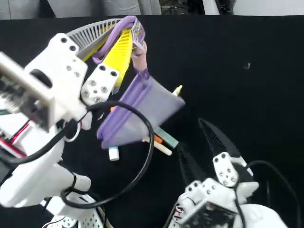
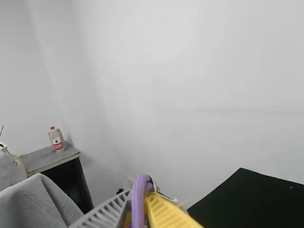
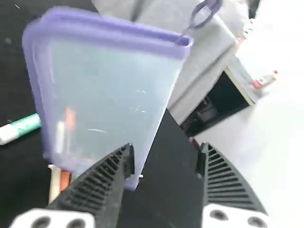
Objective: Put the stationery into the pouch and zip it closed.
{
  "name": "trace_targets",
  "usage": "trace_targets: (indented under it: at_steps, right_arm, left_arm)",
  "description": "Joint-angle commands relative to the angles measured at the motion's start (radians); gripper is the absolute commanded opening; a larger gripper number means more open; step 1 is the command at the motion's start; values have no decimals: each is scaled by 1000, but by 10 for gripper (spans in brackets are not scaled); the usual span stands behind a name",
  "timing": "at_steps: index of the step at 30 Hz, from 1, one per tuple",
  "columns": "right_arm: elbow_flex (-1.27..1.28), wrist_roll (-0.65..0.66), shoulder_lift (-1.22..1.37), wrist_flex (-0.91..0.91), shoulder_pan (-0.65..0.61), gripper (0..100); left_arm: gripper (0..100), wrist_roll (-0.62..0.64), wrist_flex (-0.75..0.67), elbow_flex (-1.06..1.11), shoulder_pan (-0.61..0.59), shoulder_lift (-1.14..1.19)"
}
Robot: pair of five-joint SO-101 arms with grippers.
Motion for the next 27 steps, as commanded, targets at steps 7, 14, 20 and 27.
trace_targets:
  at_steps: [7,14,20,27]
  right_arm:
    - [452,34,-191,-305,48,227]
    - [532,-78,-225,-322,-100,227]
    - [521,-258,-225,-344,-227,227]
    - [407,-474,-225,-344,-253,230]
  left_arm:
    - [29,17,6,151,22,-114]
    - [30,14,5,447,24,-276]
    - [30,17,2,575,24,-339]
    - [30,18,2,588,24,-339]
